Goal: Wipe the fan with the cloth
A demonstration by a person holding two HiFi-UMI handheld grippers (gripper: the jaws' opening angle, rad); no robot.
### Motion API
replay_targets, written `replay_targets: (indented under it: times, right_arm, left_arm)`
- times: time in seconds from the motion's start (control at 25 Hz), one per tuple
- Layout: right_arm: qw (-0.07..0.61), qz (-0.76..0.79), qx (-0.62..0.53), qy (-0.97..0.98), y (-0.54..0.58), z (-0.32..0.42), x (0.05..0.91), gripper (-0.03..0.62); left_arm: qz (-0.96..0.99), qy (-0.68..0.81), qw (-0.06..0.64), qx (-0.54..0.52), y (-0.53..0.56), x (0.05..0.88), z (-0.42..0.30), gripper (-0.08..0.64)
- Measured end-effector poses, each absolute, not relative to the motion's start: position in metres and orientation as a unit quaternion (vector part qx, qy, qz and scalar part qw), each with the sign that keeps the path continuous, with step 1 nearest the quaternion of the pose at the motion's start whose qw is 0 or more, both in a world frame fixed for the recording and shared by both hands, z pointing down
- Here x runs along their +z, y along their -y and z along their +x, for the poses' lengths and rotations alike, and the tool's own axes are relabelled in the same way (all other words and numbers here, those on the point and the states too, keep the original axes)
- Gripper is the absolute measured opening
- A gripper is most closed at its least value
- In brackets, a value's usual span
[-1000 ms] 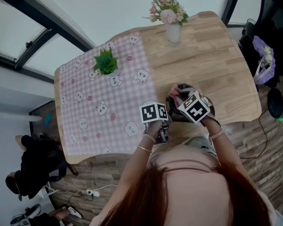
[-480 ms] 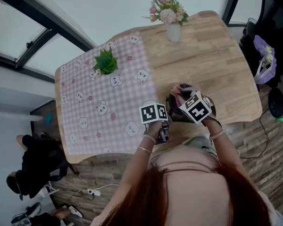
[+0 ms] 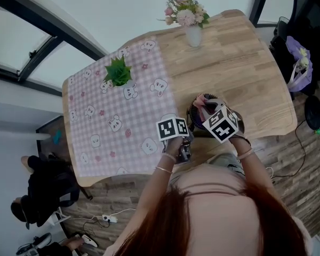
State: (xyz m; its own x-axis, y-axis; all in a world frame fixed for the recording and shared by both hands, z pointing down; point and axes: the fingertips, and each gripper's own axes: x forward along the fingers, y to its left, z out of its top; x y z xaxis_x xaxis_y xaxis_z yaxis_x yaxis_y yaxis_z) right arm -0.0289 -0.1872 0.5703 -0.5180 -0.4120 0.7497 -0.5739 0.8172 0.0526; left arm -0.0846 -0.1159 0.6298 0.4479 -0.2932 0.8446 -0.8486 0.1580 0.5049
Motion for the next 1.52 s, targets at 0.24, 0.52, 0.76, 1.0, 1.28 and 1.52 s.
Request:
replay_targets:
  times: [0.24, 0.52, 0.76, 1.0, 1.28, 1.52]
  right_arm:
    - [0.4, 0.296, 0.096, 0.862, 0.188, -0.022, 0.57, 0.026]
    - [0.398, 0.311, 0.089, 0.858, 0.186, -0.013, 0.569, 0.025]
    - [0.395, 0.32, 0.085, 0.857, 0.188, -0.009, 0.57, 0.026]
    - [0.39, 0.329, 0.086, 0.856, 0.188, -0.004, 0.569, 0.026]
    - [0.387, 0.34, 0.087, 0.853, 0.189, 0.0, 0.57, 0.026]
    - [0.384, 0.354, 0.091, 0.848, 0.189, 0.005, 0.569, 0.026]
  left_arm:
    - [0.604, 0.472, 0.599, 0.233, 0.116, 0.631, -0.085, 0.104]
    - [0.603, 0.474, 0.598, 0.232, 0.116, 0.629, -0.085, 0.104]
    - [0.603, 0.475, 0.598, 0.23, 0.117, 0.631, -0.085, 0.104]
    - [0.604, 0.476, 0.598, 0.228, 0.116, 0.63, -0.085, 0.106]
    - [0.605, 0.475, 0.598, 0.226, 0.117, 0.632, -0.085, 0.106]
    - [0.604, 0.476, 0.599, 0.222, 0.116, 0.631, -0.085, 0.109]
